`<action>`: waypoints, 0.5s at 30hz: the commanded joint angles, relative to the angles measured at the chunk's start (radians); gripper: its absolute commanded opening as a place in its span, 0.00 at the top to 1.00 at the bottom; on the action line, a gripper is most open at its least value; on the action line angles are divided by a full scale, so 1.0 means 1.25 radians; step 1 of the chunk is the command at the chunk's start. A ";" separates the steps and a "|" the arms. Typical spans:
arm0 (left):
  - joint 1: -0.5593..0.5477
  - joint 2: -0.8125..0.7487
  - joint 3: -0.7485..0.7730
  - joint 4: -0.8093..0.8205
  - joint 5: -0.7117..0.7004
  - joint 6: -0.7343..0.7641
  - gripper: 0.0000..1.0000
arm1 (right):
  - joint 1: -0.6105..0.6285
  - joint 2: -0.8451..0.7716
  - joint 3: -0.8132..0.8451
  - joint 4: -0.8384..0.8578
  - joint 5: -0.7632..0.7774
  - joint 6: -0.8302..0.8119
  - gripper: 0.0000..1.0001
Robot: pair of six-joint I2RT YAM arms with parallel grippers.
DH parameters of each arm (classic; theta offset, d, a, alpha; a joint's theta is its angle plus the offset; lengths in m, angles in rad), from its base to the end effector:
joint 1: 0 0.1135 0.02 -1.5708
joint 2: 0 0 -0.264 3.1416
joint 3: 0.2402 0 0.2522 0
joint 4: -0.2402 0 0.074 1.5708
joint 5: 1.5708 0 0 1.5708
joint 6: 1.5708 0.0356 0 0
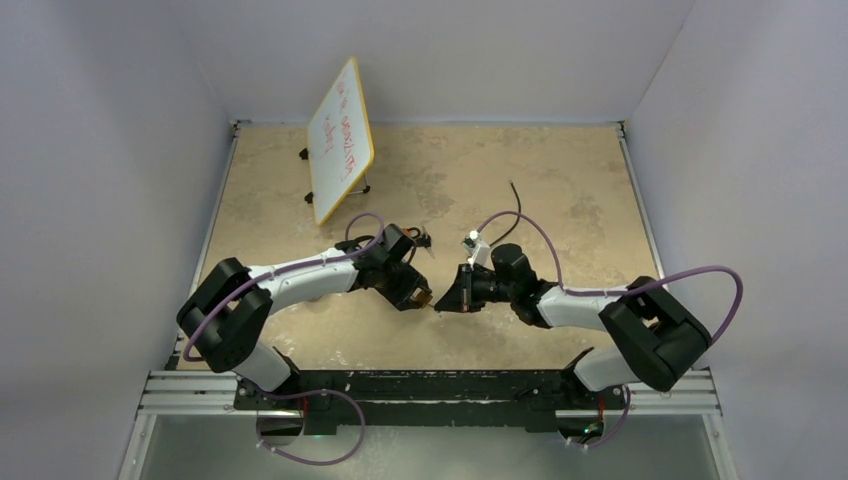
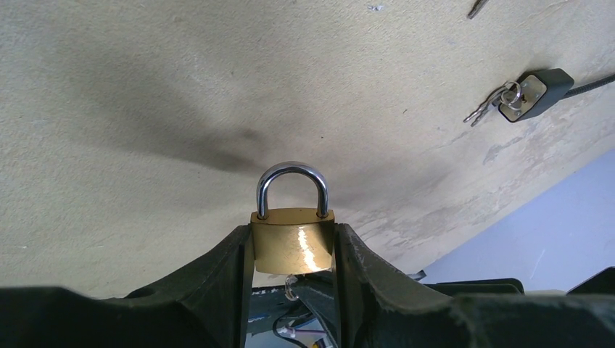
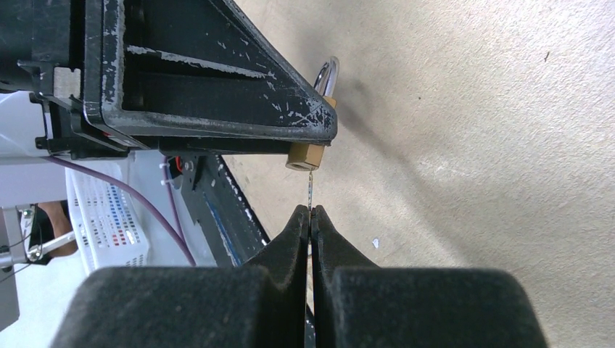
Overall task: Unlock with the key
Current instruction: Unlock the lock.
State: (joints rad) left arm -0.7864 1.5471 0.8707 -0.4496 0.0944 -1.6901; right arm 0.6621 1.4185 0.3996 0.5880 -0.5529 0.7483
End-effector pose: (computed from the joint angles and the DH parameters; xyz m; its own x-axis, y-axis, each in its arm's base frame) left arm 0.2021 -0.2072 0.1721 -0.6522 -0.7458 0.1357 -0.7204 0.5541 -0.4171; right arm 0.1890 0.1710 0.1537 -0.8534 0.0689 -0.5166 -0.4351 0.4516 0.7790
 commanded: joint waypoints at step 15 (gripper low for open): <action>0.003 -0.030 -0.007 0.031 0.015 -0.016 0.80 | 0.004 0.001 0.018 0.059 -0.012 0.031 1.00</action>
State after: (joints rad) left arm -0.7864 1.5459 0.8673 -0.4484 0.0967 -1.6920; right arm 0.6621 1.4200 0.3996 0.6334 -0.5678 0.7776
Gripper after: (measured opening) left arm 0.403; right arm 0.005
